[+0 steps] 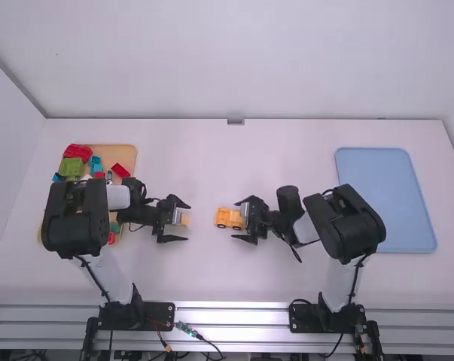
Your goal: Assemble lego blocks to make yellow taxi
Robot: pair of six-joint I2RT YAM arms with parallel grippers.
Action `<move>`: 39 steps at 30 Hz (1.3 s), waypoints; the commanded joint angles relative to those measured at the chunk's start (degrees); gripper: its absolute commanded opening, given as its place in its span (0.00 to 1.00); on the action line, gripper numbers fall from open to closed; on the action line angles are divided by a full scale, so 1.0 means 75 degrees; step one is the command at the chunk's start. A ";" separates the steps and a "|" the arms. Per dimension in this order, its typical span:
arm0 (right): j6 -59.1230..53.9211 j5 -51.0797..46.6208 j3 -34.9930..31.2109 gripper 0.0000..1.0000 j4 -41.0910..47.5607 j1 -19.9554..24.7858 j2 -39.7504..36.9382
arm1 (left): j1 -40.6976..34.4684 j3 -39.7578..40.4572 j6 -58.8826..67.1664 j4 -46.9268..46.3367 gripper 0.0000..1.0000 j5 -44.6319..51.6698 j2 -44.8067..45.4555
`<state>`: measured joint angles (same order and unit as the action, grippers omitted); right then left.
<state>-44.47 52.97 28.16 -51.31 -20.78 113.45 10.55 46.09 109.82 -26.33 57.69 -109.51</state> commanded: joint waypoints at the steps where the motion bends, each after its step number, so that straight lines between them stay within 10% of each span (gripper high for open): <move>1: 0.0413 -0.0472 -0.0087 0.99 -0.0056 0.0009 0.0091 | 0.0000 0.0169 0.0507 -0.0072 0.99 0.0364 -0.0032; 13: 0.0675 0.1000 0.0799 0.99 -0.0152 0.0213 0.1245 | 0.0146 0.0087 0.0323 0.0283 0.99 0.0230 -0.0032; 22: 0.1541 0.0487 -0.0070 0.99 -0.2350 0.0364 0.1245 | 0.0128 0.0140 -0.0583 0.0959 1.00 -0.0090 -0.0227; 30: 0.1727 0.0268 -0.0449 0.99 -0.3239 0.0393 0.1242 | 0.0143 0.1081 0.0629 -0.1346 0.99 -0.0309 -0.0554; 39: 0.1736 0.0367 0.0090 0.99 -0.2181 0.0358 0.1245 | 0.0146 0.1067 -0.0085 -0.0786 0.99 -0.0207 -0.0909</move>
<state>-31.83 55.13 26.87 -68.75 -17.93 122.37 11.38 55.11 109.91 -32.23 54.43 -114.06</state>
